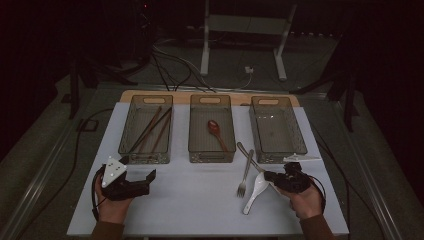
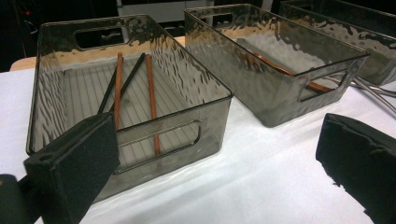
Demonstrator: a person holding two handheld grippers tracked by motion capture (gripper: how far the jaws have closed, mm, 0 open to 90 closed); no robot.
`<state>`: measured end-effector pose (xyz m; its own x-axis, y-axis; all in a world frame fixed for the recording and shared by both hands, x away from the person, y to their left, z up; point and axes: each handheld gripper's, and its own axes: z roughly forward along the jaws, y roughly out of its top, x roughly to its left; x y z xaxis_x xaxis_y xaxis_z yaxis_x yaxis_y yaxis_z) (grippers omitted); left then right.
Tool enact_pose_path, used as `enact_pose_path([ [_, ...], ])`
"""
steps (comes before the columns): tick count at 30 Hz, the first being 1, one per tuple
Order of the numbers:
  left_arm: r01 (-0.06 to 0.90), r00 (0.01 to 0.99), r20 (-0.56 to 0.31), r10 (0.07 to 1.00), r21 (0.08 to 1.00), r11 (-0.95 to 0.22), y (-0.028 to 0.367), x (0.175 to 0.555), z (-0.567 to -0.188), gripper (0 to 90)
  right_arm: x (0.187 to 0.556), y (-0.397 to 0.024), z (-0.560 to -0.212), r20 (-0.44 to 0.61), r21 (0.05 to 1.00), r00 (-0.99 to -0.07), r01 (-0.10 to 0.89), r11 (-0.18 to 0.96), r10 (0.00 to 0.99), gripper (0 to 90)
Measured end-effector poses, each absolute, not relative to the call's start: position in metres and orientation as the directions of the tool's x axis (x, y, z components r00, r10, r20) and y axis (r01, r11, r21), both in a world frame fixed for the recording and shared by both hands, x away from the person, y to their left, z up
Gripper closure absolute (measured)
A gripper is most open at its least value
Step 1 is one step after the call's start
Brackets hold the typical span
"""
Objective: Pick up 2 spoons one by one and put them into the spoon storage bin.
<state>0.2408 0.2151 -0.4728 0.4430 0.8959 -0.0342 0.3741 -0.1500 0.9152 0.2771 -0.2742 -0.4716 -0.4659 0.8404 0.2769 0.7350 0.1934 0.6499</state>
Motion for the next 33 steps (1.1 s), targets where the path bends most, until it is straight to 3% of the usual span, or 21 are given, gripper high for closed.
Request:
enact_pose_path([
  [33, 0.378, 0.404, -0.02, 0.915, 0.914, -0.146, 0.23, 0.236, -0.471, 0.6, 0.316, -0.253, -0.43, 0.296, 0.748, -0.449, 0.658, 0.088, 0.843, 86.6],
])
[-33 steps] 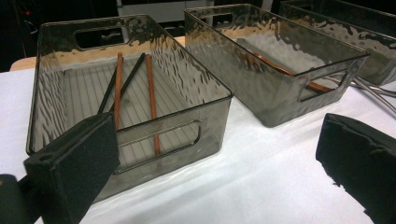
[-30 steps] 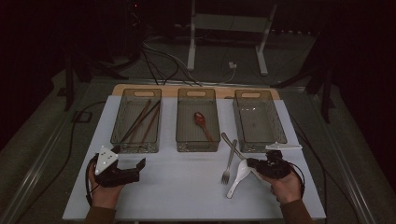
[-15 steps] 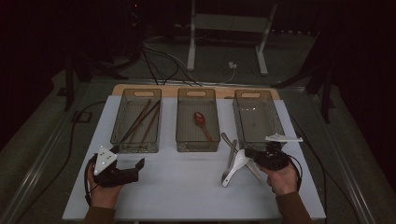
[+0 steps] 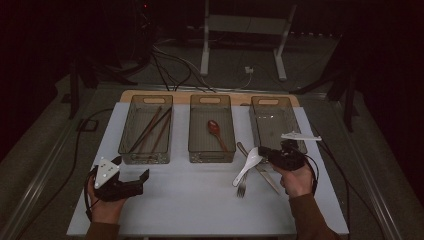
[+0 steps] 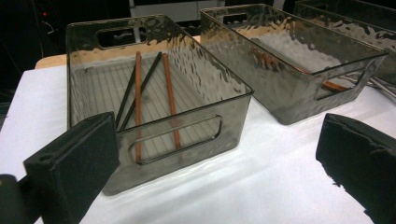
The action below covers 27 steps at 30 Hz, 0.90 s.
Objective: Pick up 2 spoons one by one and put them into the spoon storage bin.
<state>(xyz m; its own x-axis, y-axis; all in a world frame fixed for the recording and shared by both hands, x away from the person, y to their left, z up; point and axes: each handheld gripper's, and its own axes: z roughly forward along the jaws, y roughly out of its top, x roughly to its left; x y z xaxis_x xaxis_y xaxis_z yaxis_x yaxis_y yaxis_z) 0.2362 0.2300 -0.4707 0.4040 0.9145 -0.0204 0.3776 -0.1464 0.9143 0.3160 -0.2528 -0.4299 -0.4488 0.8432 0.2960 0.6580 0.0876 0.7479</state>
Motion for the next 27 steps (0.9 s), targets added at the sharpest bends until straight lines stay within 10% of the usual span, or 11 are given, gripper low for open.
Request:
enact_pose_path([
  [27, 0.395, 0.375, -0.011, 0.927, 0.907, -0.149, 0.24, 0.233, -0.477, 0.6, 0.355, -0.236, -0.409, 0.296, 0.789, -0.401, 0.614, 0.015, 0.867, 86.6],
])
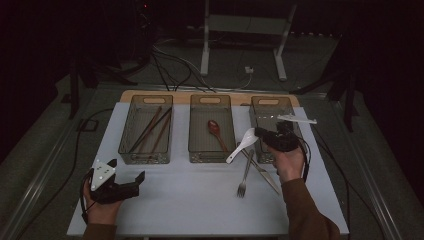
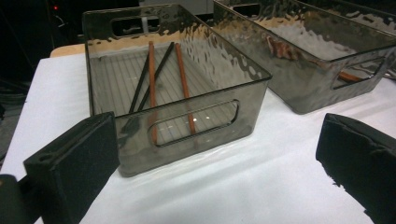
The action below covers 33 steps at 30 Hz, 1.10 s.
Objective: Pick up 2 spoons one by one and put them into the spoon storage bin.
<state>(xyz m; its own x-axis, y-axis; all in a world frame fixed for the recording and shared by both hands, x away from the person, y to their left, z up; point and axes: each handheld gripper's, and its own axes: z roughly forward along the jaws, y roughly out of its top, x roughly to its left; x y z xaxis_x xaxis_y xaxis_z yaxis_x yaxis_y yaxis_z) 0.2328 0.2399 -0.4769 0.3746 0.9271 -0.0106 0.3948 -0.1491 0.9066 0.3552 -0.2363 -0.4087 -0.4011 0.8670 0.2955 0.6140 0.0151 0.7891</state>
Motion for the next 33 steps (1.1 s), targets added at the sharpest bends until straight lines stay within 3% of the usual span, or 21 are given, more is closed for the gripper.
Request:
enact_pose_path([
  [33, 0.375, 0.348, -0.003, 0.938, 0.917, -0.136, 0.245, 0.23, -0.476, 0.7, 0.398, -0.195, -0.431, 0.327, 0.772, -0.31, 0.633, -0.063, 0.893, 86.5],
])
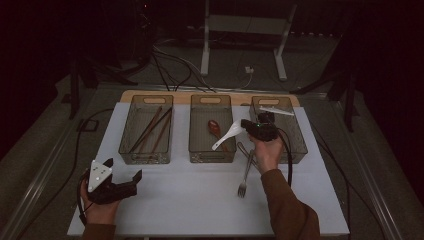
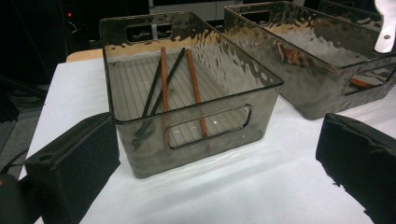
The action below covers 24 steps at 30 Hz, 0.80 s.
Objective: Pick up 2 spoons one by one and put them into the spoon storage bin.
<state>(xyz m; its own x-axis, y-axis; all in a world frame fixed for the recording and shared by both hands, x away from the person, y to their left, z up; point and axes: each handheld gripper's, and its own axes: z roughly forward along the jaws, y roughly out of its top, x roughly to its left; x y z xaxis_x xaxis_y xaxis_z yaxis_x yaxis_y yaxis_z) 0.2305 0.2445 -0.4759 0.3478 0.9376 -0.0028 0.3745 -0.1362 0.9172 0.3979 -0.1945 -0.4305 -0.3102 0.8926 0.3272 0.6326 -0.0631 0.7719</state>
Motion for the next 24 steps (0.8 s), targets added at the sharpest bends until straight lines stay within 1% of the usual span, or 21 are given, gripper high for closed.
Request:
enact_pose_path([
  [10, 0.375, 0.346, -0.002, 0.938, 0.917, -0.137, 0.244, 0.23, -0.476, 0.6, 0.401, -0.183, -0.439, 0.301, 0.763, -0.306, 0.646, -0.035, 0.903, 86.5],
  [24, 0.378, 0.348, -0.001, 0.938, 0.915, -0.139, 0.245, 0.23, -0.476, 0.7, 0.401, -0.164, -0.451, 0.282, 0.741, -0.351, 0.671, 0.03, 0.893, 86.2],
])
